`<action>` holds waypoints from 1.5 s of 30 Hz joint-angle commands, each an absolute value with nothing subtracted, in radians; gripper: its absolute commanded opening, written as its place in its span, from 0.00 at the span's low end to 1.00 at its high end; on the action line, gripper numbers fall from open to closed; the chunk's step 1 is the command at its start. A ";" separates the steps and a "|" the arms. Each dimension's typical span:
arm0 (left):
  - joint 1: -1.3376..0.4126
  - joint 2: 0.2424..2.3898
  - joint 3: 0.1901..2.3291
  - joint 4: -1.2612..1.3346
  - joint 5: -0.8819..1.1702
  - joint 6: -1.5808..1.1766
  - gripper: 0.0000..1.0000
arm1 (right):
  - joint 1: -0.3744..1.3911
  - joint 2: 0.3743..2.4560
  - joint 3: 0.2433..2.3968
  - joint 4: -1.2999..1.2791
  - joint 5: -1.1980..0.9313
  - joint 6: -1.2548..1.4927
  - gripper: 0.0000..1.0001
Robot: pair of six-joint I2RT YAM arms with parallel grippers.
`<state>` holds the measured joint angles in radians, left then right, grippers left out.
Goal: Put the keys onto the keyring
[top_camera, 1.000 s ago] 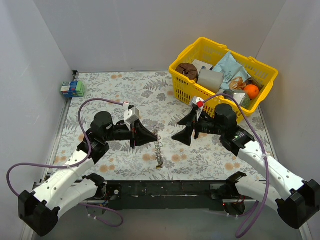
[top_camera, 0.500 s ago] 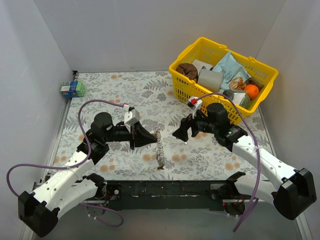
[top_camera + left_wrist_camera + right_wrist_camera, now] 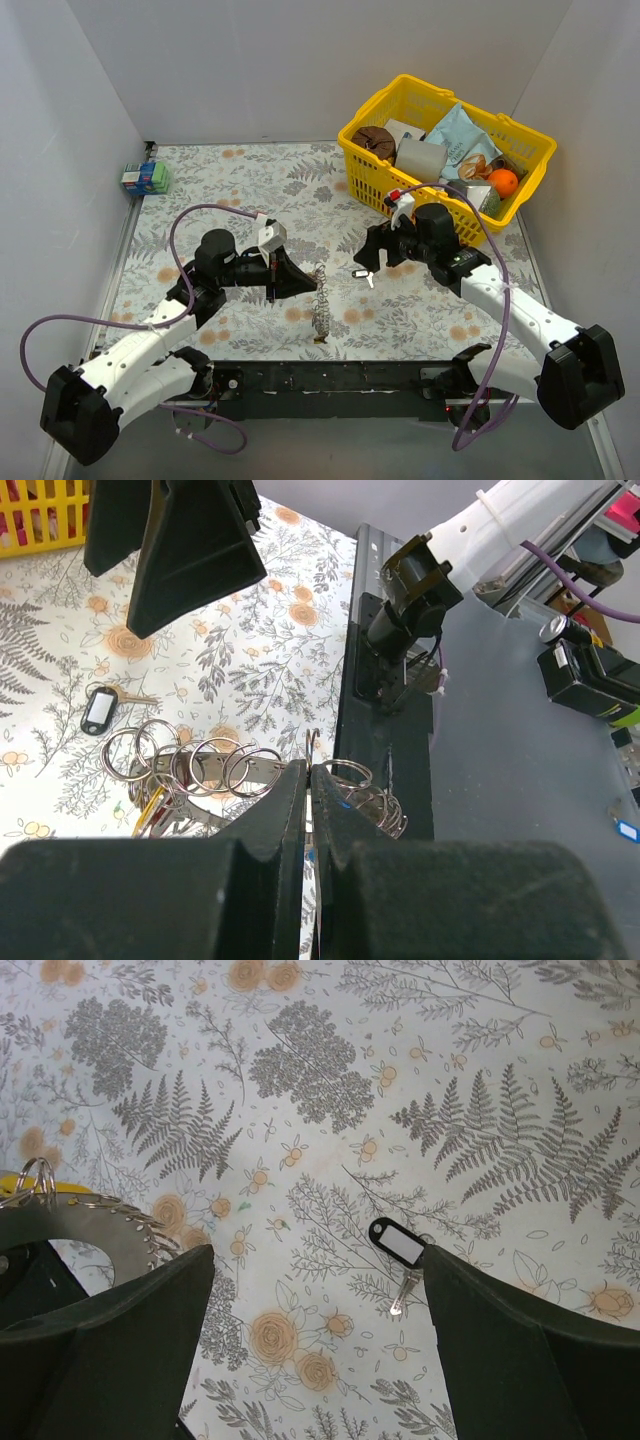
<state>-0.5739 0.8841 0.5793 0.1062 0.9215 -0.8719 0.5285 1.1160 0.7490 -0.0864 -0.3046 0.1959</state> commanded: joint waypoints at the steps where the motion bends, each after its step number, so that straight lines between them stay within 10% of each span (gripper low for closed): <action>1: -0.578 0.910 0.580 0.184 0.913 -0.919 0.00 | 0.502 1.146 0.716 -0.028 -0.305 0.218 0.92; 23: -0.607 1.038 0.489 0.304 0.816 -1.048 0.00 | 0.414 1.318 0.635 0.080 -0.359 0.229 0.86; 45: -0.667 1.042 0.489 0.325 0.847 -1.028 0.00 | 0.414 1.572 0.696 0.178 -0.341 0.311 0.54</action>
<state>-0.6598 1.0592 0.4805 0.2882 0.8272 -1.0409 0.4187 1.5463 0.6636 0.1341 -0.3424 0.2905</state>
